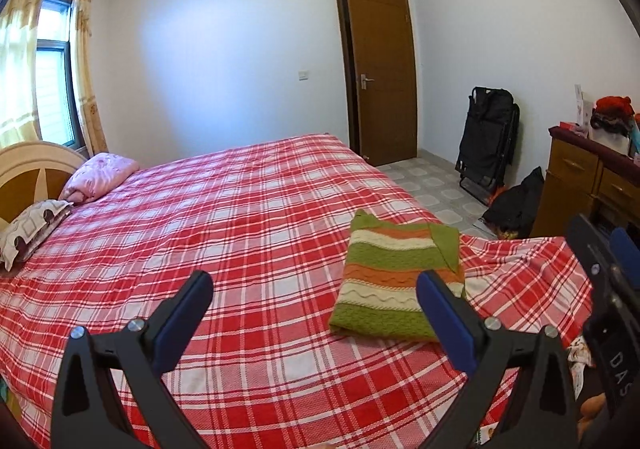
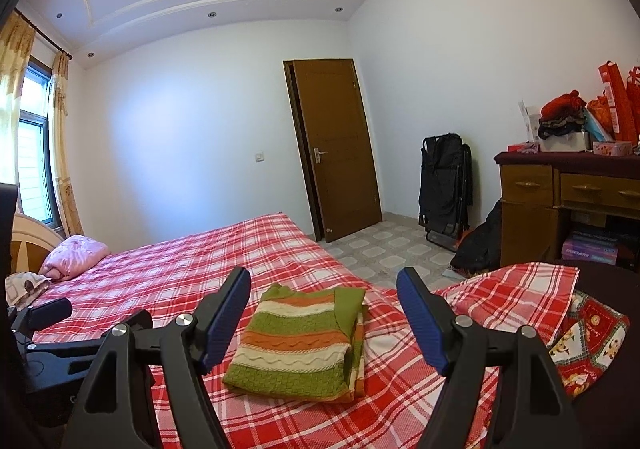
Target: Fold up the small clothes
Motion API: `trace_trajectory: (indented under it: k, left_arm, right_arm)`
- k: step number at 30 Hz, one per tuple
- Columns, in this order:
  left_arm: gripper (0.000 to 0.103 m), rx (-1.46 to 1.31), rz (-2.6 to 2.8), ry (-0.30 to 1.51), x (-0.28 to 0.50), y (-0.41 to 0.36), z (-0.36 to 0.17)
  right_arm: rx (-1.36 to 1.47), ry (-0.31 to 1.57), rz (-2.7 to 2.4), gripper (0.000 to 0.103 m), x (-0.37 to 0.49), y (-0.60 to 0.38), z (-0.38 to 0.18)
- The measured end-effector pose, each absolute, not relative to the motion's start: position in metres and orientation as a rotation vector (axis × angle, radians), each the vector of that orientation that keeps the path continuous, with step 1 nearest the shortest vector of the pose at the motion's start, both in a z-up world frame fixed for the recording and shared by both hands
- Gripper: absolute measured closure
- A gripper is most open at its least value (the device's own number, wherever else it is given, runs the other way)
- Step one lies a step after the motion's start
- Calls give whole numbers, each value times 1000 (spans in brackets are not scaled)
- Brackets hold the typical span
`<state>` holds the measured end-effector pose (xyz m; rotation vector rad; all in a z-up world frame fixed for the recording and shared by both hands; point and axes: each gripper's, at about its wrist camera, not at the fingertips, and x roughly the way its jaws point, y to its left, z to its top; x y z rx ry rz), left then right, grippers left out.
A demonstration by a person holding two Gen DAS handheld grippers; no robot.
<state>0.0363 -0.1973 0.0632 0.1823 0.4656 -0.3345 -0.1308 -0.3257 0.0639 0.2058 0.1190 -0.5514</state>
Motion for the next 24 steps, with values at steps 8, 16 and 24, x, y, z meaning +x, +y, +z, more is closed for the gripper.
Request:
trace_trajectory:
  k: [8,16,24]
  left_arm:
    - [0,211,-358,474,35,-203,60]
    - [0,208,-349,480,37,-203,58]
    - [0,225,-340,478,36,-204,56]
  right_arm:
    - [202,114,-549,27,-132,-323,64]
    - [214,130,-541,27,-129,-323,60]
    - [214,135,-536,26,-128,-322,60]
